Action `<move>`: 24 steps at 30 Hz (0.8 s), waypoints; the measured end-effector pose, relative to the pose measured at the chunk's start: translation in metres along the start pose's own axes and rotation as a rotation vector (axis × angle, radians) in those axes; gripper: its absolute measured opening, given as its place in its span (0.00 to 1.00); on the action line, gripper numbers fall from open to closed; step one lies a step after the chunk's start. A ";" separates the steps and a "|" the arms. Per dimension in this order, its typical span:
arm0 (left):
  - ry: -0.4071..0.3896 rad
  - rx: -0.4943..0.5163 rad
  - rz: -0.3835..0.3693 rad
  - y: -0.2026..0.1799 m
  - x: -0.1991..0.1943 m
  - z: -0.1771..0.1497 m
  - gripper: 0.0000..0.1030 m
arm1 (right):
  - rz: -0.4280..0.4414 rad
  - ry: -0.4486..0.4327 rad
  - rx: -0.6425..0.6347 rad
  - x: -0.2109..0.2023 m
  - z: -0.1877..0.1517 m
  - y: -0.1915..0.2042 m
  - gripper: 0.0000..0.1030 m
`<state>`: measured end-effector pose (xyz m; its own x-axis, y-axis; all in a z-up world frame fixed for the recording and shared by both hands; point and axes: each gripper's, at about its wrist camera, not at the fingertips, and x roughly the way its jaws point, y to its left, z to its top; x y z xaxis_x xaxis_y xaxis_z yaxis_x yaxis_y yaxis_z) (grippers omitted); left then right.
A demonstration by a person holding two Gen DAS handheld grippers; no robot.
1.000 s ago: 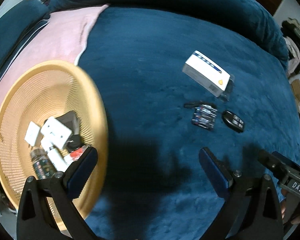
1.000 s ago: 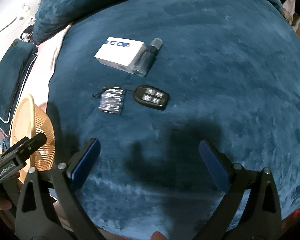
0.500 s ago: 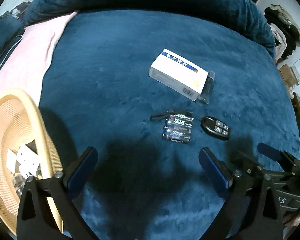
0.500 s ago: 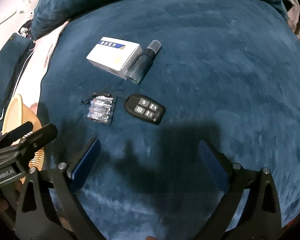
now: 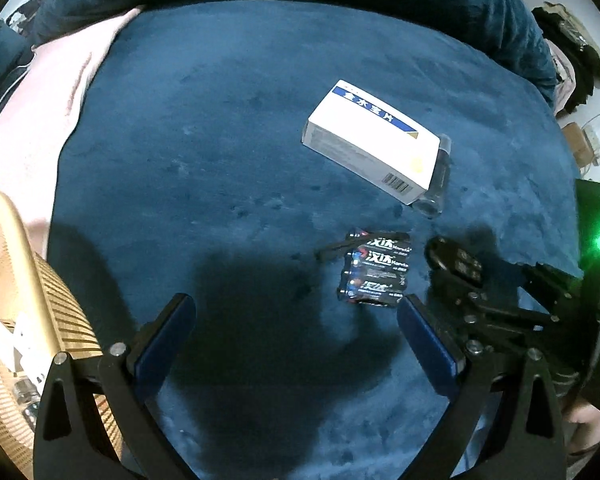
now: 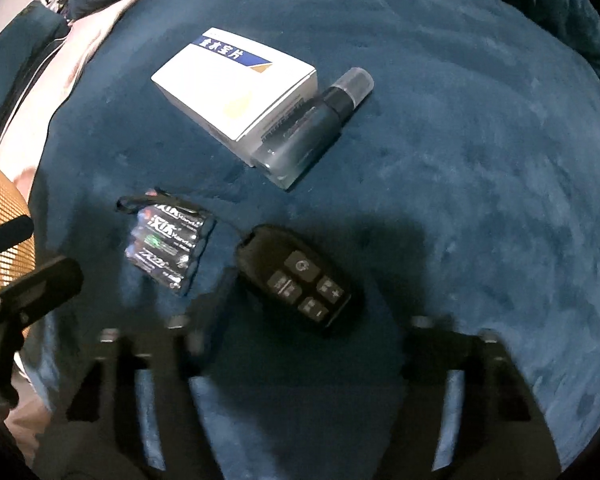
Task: Organize rigid objects
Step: 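Close left tool on stacked batteries while right tool grasps black key fob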
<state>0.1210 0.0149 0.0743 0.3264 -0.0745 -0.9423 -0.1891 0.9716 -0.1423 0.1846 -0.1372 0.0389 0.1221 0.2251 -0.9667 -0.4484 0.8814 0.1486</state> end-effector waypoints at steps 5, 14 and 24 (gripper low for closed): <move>0.024 0.008 -0.024 -0.007 0.013 -0.001 0.98 | 0.051 -0.014 0.092 -0.016 -0.011 -0.027 0.33; 0.078 0.044 -0.052 -0.039 0.049 0.009 0.88 | 0.051 -0.011 0.188 -0.026 -0.032 -0.062 0.37; 0.045 0.060 -0.006 -0.038 0.054 0.010 0.49 | -0.006 -0.030 0.165 -0.014 -0.029 -0.052 0.38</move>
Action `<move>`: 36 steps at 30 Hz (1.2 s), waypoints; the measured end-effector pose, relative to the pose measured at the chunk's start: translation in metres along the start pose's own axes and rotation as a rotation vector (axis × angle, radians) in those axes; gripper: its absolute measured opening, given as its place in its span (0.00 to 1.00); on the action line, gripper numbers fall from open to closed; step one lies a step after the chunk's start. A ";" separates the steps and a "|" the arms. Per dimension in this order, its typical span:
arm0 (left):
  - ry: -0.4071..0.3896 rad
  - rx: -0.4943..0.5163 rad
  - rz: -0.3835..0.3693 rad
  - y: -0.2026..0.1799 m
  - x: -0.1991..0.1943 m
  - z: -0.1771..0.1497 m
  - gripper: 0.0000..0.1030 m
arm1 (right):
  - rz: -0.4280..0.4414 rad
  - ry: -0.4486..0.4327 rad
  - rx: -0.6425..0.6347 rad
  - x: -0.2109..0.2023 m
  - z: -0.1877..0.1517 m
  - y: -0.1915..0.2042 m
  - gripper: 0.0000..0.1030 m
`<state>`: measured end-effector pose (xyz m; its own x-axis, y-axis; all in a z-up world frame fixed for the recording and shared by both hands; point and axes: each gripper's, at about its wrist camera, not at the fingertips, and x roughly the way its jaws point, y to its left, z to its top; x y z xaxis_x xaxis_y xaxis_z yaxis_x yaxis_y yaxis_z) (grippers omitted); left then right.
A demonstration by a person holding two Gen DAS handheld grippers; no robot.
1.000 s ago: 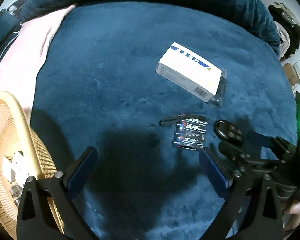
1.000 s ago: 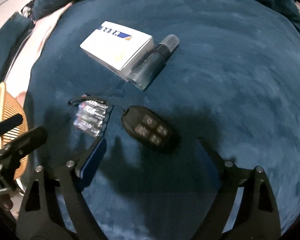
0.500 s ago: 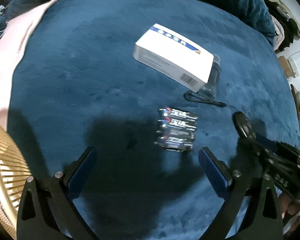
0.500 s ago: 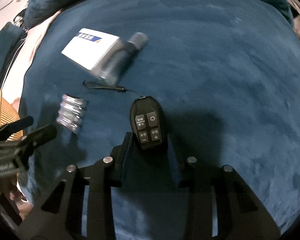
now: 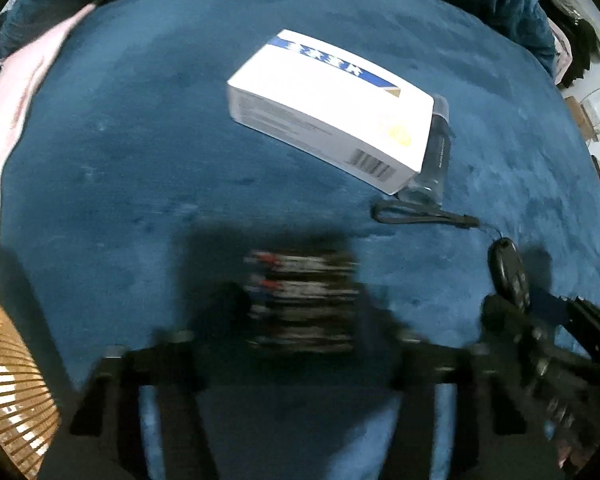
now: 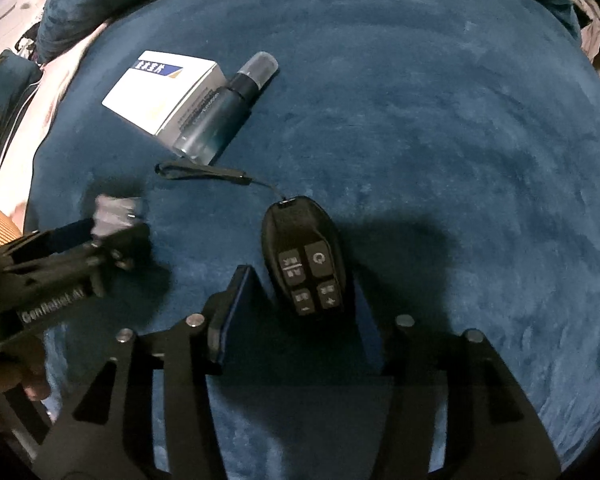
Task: Organize rigid objects
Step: 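Close left tool on stacked batteries while right tool grasps black key fob, then carry batteries in left tool over basket while right tool carries key fob there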
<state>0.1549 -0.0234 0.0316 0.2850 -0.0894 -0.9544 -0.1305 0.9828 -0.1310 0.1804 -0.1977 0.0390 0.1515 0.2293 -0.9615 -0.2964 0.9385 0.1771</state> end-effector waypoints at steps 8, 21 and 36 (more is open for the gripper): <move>-0.023 -0.039 -0.050 0.014 -0.029 -0.020 0.49 | 0.058 -0.052 0.046 -0.038 -0.019 -0.018 0.35; -0.087 -0.074 -0.037 0.018 -0.085 -0.047 0.49 | 0.137 -0.098 0.059 -0.082 -0.049 -0.015 0.35; -0.176 -0.107 0.033 0.038 -0.149 -0.074 0.49 | 0.169 -0.179 0.033 -0.124 -0.052 0.014 0.35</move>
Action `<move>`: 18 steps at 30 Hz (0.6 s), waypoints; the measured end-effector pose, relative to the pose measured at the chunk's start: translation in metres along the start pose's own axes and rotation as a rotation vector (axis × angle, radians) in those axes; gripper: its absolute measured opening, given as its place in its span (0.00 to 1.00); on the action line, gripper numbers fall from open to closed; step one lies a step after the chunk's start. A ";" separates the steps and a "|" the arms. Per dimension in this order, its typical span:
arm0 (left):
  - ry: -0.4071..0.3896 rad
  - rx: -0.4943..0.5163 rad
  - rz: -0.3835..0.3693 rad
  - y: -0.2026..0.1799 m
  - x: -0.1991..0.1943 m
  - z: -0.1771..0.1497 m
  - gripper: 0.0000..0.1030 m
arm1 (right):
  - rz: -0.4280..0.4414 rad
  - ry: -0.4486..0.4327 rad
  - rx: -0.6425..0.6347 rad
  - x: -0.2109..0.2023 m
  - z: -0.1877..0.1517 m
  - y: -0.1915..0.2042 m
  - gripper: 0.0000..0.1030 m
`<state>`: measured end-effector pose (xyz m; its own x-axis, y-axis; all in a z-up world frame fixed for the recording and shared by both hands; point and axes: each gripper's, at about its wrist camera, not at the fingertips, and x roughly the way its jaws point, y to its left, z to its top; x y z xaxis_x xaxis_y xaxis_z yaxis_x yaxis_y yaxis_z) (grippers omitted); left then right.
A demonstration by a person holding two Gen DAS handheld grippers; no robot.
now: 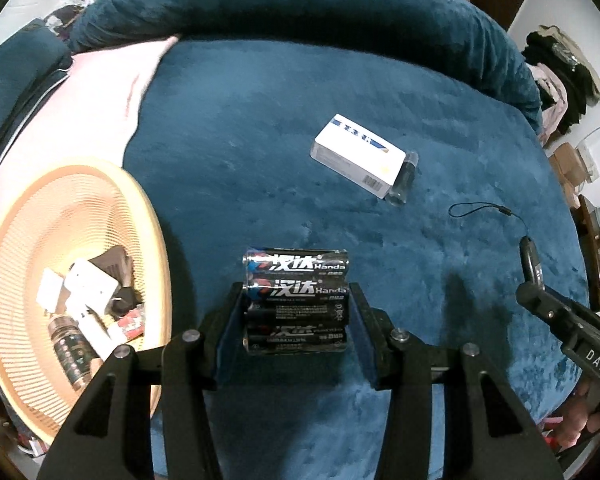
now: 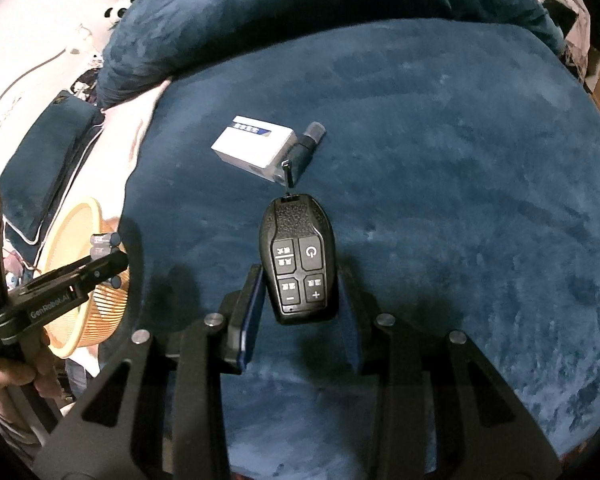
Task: Organize rigid objects
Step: 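Carry batteries in left tool over basket while right tool carries key fob there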
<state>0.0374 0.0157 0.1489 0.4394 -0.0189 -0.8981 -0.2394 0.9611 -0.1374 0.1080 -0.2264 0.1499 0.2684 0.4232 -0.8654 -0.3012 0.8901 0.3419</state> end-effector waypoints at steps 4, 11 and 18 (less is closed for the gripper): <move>-0.025 -0.021 0.011 0.011 -0.016 -0.003 0.49 | 0.010 -0.018 -0.020 -0.009 0.000 0.013 0.35; -0.061 -0.064 0.032 0.035 -0.038 -0.007 0.49 | 0.024 -0.025 -0.057 -0.016 -0.001 0.034 0.35; -0.086 -0.110 0.052 0.062 -0.053 -0.012 0.49 | 0.043 -0.027 -0.105 -0.016 -0.002 0.062 0.35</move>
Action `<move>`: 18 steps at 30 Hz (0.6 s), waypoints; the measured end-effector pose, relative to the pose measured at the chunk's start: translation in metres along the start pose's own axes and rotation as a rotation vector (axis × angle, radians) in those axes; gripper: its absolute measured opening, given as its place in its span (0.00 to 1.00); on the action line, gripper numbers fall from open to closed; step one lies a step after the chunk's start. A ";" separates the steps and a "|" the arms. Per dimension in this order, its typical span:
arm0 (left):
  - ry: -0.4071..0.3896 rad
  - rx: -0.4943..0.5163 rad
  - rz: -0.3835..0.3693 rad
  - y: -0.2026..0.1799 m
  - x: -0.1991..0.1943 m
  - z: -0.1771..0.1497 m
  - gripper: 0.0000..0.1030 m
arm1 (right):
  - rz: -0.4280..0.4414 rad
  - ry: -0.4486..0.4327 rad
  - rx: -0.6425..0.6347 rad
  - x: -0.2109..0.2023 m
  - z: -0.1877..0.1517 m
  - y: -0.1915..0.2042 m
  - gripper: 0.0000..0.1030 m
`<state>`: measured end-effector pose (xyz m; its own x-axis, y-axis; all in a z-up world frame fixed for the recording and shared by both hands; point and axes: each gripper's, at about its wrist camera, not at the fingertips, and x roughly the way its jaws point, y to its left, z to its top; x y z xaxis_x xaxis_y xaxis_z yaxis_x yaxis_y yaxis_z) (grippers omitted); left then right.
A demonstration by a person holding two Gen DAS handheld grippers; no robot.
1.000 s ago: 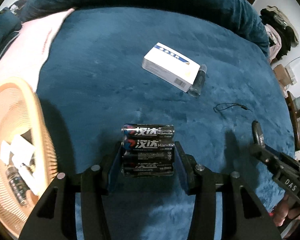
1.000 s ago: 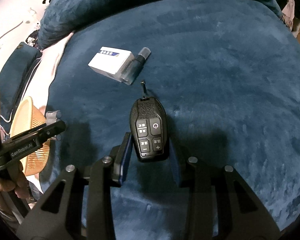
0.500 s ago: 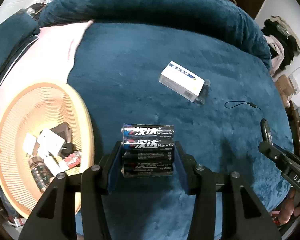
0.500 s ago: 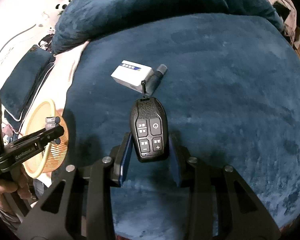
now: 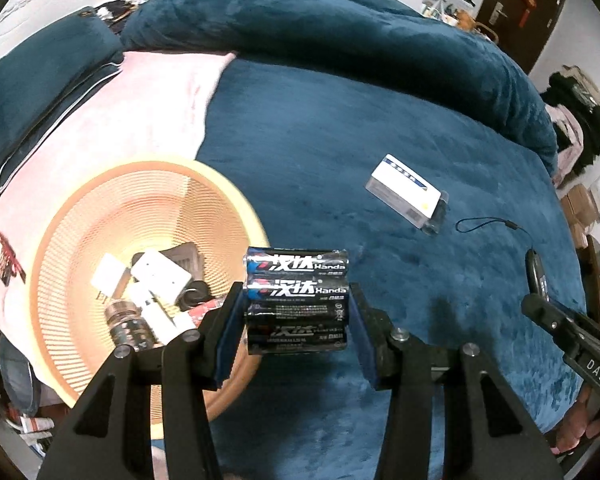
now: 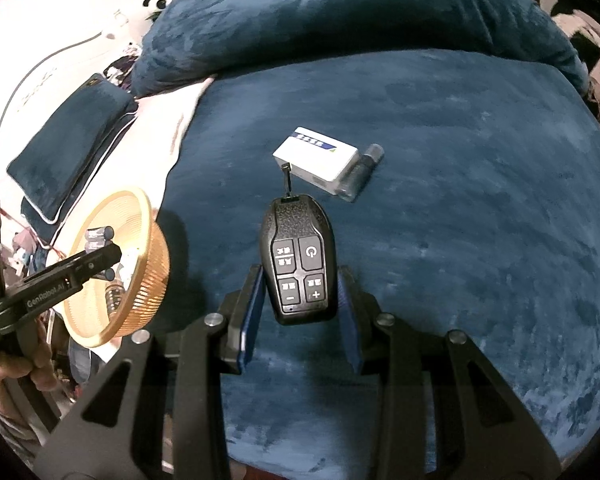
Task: Organize rigid objects
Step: 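Carry batteries in left tool over basket while right tool carries key fob there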
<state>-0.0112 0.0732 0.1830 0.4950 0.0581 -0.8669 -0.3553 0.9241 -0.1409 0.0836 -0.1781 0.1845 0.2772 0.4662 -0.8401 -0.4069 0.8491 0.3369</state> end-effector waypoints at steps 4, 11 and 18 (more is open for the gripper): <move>-0.004 -0.031 0.010 0.017 -0.005 -0.001 0.49 | 0.010 0.000 -0.024 0.001 0.002 0.014 0.35; -0.007 -0.074 0.025 0.039 -0.008 -0.003 0.49 | 0.027 0.008 -0.061 0.004 0.002 0.037 0.31; -0.009 -0.111 0.035 0.057 -0.010 -0.007 0.49 | 0.036 0.022 -0.102 0.010 0.002 0.058 0.20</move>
<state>-0.0421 0.1229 0.1798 0.4874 0.0935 -0.8681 -0.4576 0.8741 -0.1627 0.0648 -0.1239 0.1965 0.2416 0.4896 -0.8378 -0.5029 0.8016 0.3234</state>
